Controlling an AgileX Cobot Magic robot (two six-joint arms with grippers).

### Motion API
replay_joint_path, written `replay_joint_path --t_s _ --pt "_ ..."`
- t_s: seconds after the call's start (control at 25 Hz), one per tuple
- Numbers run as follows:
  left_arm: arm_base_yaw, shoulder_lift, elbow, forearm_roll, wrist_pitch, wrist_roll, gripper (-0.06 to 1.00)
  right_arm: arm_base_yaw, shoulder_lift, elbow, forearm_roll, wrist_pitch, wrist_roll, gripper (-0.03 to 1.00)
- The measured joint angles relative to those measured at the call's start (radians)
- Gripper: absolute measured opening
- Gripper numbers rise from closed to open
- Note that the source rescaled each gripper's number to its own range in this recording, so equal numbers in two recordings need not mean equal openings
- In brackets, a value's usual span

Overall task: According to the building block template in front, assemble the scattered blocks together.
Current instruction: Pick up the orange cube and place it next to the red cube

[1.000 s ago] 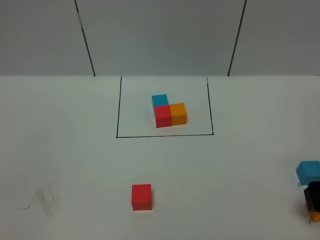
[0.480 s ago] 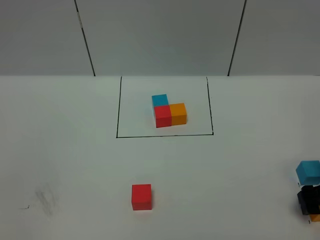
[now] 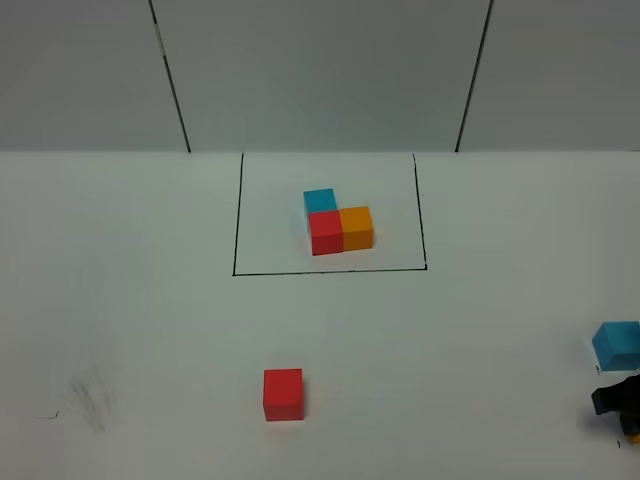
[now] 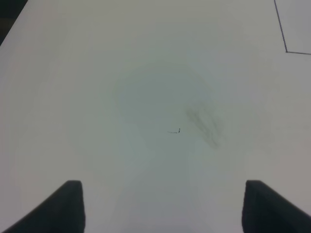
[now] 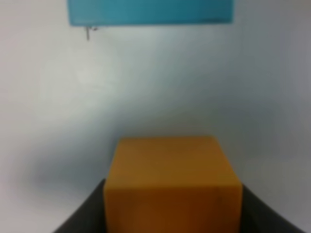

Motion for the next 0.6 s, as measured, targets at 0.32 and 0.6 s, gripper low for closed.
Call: replay_joint_path --t_s 0.32,0.6 --pt "0.0 0.0 0.0 0.0 0.0 0.001 0.63 0.074 -0.084 -0.028 -0.007 0.215 -0.011 0.19" --pt "0.0 0.0 0.0 0.0 0.0 0.001 0.63 0.316 -0.332 -0.144 -0.003 0.404 -0.206 0.19"
